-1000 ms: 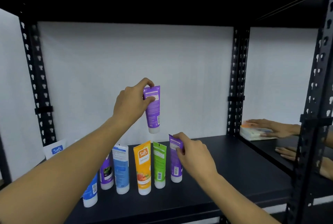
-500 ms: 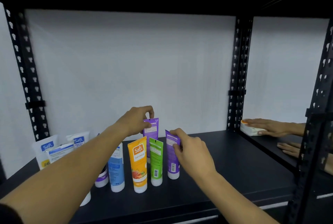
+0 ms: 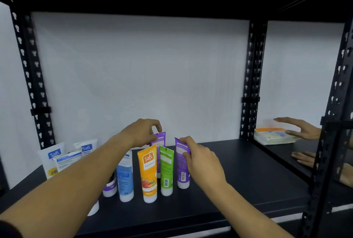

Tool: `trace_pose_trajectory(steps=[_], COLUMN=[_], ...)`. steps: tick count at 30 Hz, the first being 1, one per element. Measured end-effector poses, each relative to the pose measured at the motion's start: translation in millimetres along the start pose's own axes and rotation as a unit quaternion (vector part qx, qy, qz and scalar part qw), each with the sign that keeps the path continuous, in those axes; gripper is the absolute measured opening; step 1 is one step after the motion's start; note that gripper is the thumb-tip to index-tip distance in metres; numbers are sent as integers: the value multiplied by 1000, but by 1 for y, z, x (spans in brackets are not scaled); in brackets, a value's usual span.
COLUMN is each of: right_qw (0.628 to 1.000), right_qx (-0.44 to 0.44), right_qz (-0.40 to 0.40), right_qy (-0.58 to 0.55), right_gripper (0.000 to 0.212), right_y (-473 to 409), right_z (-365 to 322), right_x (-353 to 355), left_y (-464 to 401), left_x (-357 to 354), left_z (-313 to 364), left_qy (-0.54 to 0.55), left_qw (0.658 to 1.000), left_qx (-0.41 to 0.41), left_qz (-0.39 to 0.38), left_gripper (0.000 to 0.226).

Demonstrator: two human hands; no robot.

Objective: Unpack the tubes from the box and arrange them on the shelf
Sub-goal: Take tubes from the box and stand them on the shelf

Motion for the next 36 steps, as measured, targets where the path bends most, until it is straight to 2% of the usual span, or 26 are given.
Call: trace_pose_trajectory(steps=[8,11,15,22,27,33,36], right_qw=[998,994,995,999,994,993,993], right_qx=[-43,-72,-76,4,69,105,104], right_qz=[-15,-19,-14,13,-1,-30,-62], right_qy=[-47,-79,-67,47,84,46,8], right_gripper=[52,54,55,60,54,54,53], right_y=[8,11,14,31,65,127,164], right_z=[-2,-2,-9,-53,-94,-118,-115], right_x=[-2,1,12,46,41,3,-32], left_y=[41,62,88,146,192,253,286], left_x=[41,44,44,47,13,-43,-74], left_z=[-1,-3,-2,-1,-9,-18,-26], left_qy=[-27,-44,-91,-118,-107,-90,-75], left_qw=[995,995,994,986,984,983,979], left_qx=[10,10,14,13,9,29,61], left_qz=[92,86,67,121,141,159,178], left_gripper=[29,34,45,50,49,60,57])
Point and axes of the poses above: each hand's wrist, its own y-axis away from the middle knuckle, its own x-axis out of the back of the hand, z = x × y, the point moved 8 cm from there along -y, towards the middle knuckle, and after that the axes turned 3 degrees about -y, right-handed, at the moved point
